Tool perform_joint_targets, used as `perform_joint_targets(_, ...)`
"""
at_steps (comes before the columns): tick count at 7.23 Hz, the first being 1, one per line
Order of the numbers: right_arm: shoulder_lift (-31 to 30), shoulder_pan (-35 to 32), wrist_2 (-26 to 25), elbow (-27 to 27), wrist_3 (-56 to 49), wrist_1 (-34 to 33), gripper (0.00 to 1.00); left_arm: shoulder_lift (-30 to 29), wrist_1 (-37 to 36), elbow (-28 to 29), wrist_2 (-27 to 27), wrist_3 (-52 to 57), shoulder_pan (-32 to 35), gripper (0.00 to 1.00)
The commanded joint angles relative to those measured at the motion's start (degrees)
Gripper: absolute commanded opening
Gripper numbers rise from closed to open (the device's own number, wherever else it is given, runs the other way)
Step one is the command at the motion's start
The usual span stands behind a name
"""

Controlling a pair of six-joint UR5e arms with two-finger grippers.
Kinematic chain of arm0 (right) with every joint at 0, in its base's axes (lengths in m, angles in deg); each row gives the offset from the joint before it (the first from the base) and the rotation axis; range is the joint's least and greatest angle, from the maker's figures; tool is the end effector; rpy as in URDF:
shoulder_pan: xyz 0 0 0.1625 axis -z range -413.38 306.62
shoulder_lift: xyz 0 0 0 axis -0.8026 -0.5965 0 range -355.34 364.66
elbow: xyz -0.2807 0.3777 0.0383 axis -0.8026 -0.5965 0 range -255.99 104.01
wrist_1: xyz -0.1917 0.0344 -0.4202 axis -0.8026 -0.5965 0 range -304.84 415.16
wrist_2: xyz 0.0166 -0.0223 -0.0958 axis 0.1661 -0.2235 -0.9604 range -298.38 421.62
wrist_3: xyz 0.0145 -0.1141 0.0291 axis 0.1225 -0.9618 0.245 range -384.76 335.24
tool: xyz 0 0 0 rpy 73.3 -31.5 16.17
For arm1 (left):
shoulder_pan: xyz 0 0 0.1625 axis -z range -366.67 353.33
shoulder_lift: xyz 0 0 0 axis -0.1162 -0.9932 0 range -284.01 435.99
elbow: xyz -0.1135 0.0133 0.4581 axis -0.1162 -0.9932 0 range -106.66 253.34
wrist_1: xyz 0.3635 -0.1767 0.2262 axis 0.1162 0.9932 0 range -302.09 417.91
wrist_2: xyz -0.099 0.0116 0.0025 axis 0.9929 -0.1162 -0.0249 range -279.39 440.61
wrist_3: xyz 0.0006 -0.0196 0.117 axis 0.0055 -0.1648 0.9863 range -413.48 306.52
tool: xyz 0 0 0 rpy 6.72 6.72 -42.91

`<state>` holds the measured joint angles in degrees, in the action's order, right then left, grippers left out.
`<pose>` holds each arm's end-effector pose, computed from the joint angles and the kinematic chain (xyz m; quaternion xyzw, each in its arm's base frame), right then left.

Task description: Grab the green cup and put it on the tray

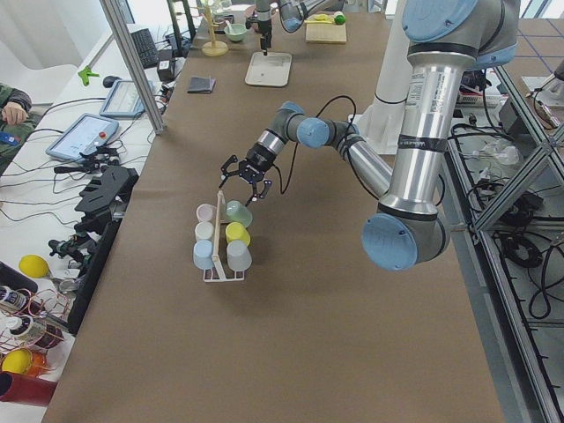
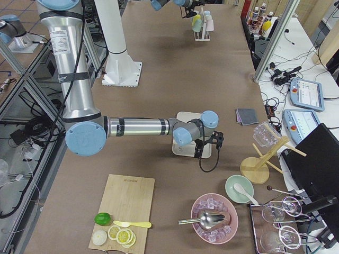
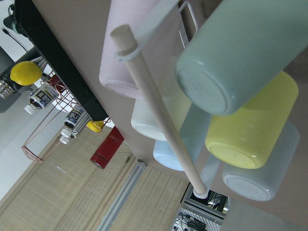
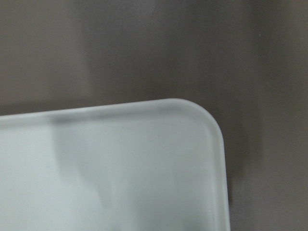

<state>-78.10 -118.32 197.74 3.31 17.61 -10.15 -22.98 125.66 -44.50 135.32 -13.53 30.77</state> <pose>-0.2215 -0.5864 0.6981 -0.0727 -0.4143 0.0648 0.9049 0.3137 -0.4943 0.4317 0.1531 -0.2856 0.6563 0.6813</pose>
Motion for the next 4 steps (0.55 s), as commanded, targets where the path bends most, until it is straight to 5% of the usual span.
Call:
perform_joint_targets(1,-3.27,0.08,1.78,-0.63,-0.01,4.37,1.0,-0.08,0.0,1.03,-6.07,4.77,-6.56,0.98)
perform_joint_targets(2,-3.2,0.08,2.04,-0.81,0.26,5.1,0.98,0.18,0.0,1.04,-8.27,6.87,-8.51,0.98)
perform_joint_targets(4,-4.34,-0.19,2.13,-0.47,0.26,5.46,0.75,0.36,0.09,2.35,-10.91,7.16,-10.81,0.98)
